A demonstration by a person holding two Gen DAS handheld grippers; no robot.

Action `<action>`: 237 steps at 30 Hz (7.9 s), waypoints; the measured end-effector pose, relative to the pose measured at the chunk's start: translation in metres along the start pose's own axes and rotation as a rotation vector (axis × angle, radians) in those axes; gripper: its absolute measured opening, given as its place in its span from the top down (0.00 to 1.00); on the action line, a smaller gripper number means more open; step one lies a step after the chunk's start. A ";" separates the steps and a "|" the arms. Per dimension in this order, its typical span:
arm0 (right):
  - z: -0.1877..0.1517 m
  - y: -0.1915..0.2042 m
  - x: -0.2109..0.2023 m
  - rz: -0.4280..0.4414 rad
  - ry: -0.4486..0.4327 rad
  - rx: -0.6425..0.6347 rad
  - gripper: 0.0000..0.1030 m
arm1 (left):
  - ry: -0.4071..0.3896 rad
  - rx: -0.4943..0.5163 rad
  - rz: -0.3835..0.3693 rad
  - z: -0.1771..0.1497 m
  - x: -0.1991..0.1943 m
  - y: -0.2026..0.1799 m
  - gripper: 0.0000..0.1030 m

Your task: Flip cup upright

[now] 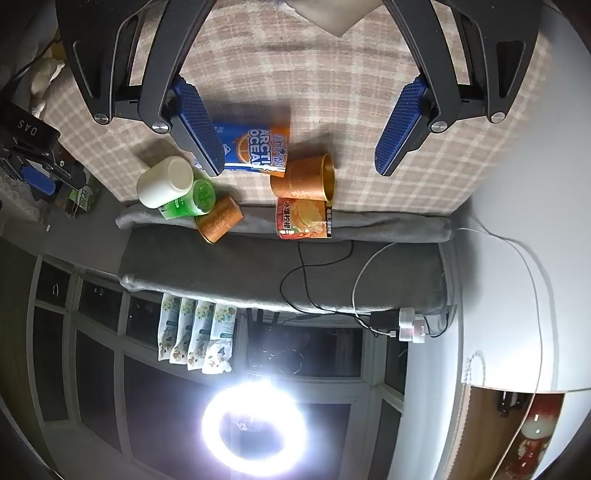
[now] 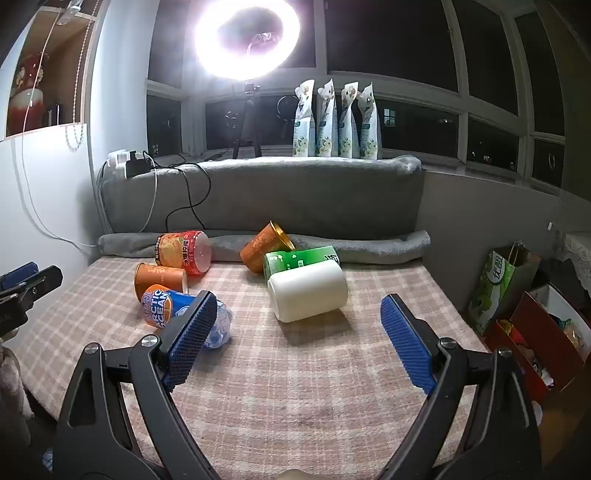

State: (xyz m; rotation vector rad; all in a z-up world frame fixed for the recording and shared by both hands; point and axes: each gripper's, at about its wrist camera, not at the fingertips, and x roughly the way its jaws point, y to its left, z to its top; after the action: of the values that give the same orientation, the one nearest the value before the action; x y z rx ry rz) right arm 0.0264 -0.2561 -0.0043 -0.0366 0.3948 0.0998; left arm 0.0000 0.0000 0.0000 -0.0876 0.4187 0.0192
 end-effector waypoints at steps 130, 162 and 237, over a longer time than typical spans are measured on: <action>0.082 0.159 0.199 0.438 0.282 -0.769 0.05 | 0.130 -0.040 0.028 -0.017 0.023 0.047 0.19; 0.050 0.273 0.361 0.558 0.605 -1.221 0.14 | 0.228 -0.168 0.164 -0.036 0.049 0.119 0.19; -0.016 0.021 0.139 0.504 0.791 0.037 0.12 | 0.289 -0.031 -0.236 -0.035 0.000 -0.019 0.19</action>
State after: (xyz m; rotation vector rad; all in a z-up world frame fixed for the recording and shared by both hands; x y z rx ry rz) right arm 0.1455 -0.2241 -0.0724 0.0648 1.1931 0.5852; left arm -0.0133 -0.0219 -0.0306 -0.1706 0.6951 -0.2217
